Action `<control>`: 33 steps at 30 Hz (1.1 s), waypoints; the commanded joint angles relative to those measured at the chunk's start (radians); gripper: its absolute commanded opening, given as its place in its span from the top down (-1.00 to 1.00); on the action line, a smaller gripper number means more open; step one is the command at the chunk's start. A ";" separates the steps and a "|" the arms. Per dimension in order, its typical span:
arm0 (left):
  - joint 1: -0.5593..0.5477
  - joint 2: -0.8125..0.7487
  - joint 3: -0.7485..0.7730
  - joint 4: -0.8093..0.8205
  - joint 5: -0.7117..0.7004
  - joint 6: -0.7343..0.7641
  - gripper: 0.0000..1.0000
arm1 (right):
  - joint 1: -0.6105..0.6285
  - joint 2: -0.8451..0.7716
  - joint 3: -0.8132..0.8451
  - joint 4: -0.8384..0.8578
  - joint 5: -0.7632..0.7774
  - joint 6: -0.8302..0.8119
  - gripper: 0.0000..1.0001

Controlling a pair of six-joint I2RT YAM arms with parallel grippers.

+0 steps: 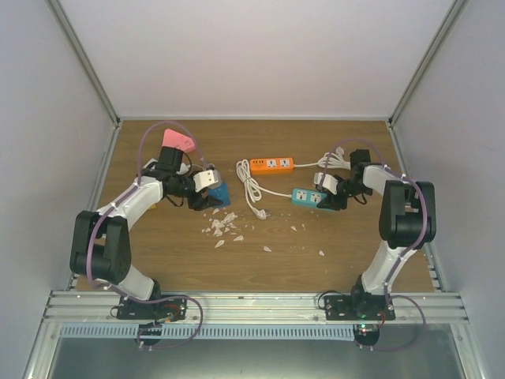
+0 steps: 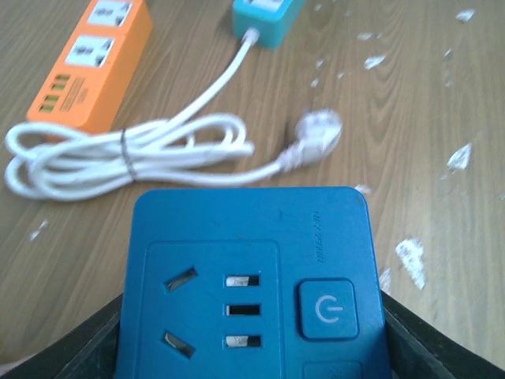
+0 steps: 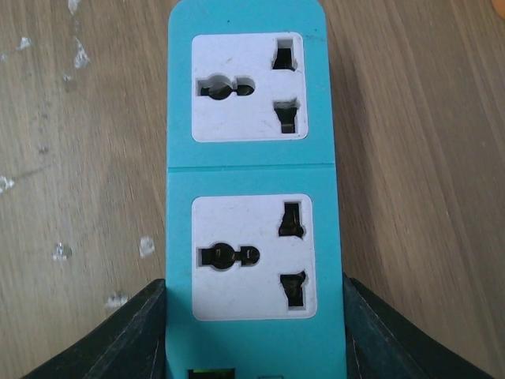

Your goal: Pull the plug off the socket

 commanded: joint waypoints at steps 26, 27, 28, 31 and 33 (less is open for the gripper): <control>0.112 0.070 0.175 -0.489 -1.021 0.281 0.32 | -0.081 0.016 -0.022 -0.008 0.081 -0.077 0.65; 0.102 0.074 0.176 -0.514 -1.058 0.274 0.31 | -0.081 0.016 -0.021 -0.008 0.081 -0.079 0.65; 0.092 0.078 0.176 -0.540 -1.076 0.268 0.31 | -0.082 0.017 -0.021 -0.006 0.082 -0.080 0.64; 0.065 0.087 0.159 -0.588 -1.114 0.247 0.28 | -0.081 0.015 -0.018 0.004 0.077 -0.078 0.63; 0.052 0.105 0.139 -0.597 -1.146 0.227 0.25 | -0.080 0.016 -0.017 0.007 0.073 -0.078 0.63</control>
